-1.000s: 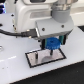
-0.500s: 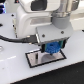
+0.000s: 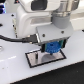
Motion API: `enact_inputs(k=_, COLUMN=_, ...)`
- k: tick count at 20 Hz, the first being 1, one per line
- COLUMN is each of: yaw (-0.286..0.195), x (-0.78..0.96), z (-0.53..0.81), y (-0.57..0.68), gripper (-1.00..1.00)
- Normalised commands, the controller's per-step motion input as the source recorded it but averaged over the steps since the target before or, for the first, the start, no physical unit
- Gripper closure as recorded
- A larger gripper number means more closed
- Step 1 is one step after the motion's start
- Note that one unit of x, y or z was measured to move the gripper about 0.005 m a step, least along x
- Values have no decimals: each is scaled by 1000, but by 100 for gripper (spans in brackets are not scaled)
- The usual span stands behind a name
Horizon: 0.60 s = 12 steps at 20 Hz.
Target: Insert the blue gear onto the right peg, followed by the red gear
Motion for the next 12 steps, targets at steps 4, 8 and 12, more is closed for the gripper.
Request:
enact_inputs(k=4, yaw=0, x=262, z=-53, y=-2, gripper=100)
enact_inputs(k=8, yaw=0, x=142, z=-202, y=-71, gripper=100)
enact_inputs(k=12, yaw=0, x=60, z=-249, y=-100, gripper=100)
